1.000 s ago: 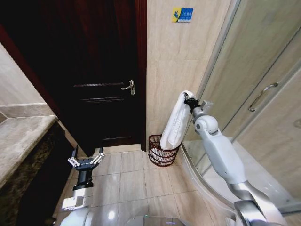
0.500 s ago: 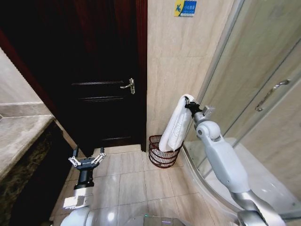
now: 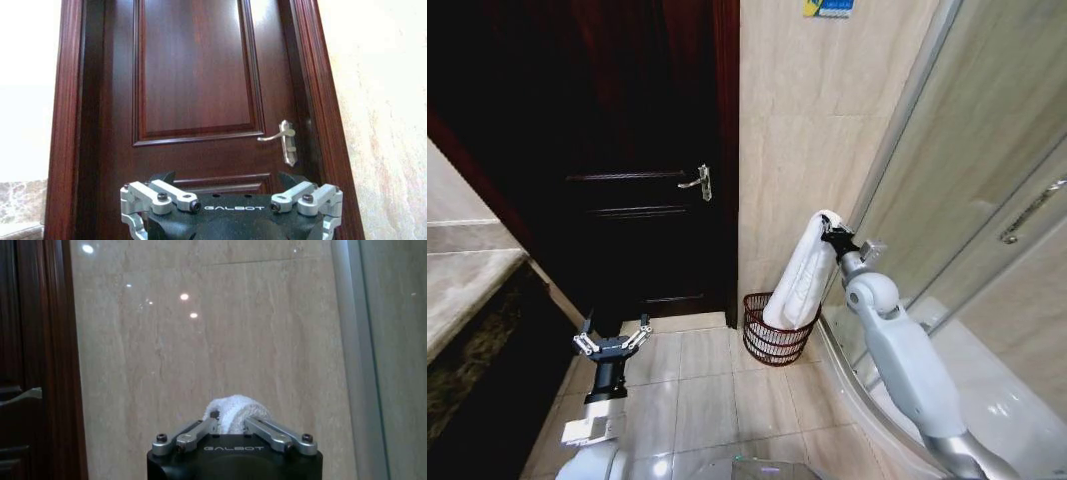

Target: Discard the used towel into the hamper.

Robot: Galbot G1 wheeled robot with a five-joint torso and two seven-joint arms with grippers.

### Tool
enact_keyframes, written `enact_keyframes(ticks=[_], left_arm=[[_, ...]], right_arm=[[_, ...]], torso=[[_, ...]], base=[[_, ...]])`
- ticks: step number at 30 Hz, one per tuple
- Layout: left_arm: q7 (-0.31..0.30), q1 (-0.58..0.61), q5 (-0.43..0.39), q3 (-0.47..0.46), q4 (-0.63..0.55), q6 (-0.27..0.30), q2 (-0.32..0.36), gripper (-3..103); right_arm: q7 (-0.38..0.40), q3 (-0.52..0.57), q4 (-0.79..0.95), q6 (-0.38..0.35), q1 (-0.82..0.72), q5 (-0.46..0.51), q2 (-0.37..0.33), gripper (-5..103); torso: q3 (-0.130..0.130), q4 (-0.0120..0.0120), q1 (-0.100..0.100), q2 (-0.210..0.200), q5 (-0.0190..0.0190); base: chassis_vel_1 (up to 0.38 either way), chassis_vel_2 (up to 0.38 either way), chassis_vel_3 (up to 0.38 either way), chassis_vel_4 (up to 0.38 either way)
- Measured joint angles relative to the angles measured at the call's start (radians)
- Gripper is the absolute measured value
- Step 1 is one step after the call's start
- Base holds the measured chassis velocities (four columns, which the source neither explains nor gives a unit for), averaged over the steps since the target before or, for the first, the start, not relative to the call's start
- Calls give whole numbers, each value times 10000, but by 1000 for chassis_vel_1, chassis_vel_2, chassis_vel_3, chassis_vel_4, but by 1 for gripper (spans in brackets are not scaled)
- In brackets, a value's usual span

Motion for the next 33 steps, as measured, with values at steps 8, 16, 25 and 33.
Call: enact_keyframes(ticks=[8, 16, 25, 33], left_arm=[[3, 12, 21, 14, 0, -9, 0, 100], [5, 56, 18, -3, -11, -95, 0, 100], [52, 49, 15, -4, 64, -124, 0, 100], [80, 35, -9, -3, 73, -135, 0, 100]], right_arm=[[14, 130, 505, 46, -577, -104, 61, 3], [62, 261, 1023, 90, -1208, -414, 79, 3], [98, 466, 1338, 109, -1661, -515, 96, 3], [123, 563, 1651, 149, -2070, -624, 200, 3]], torso=[[-191, 4, -146, -342, -3], [-426, 2, -333, -764, -1], [-686, 1, -519, -1206, -1], [-873, 4, -671, -1545, -1]], base=[[-67, 90, 85, -77], [-80, 89, 71, -81], [-83, 74, 76, -77], [-71, 87, 76, -80]])
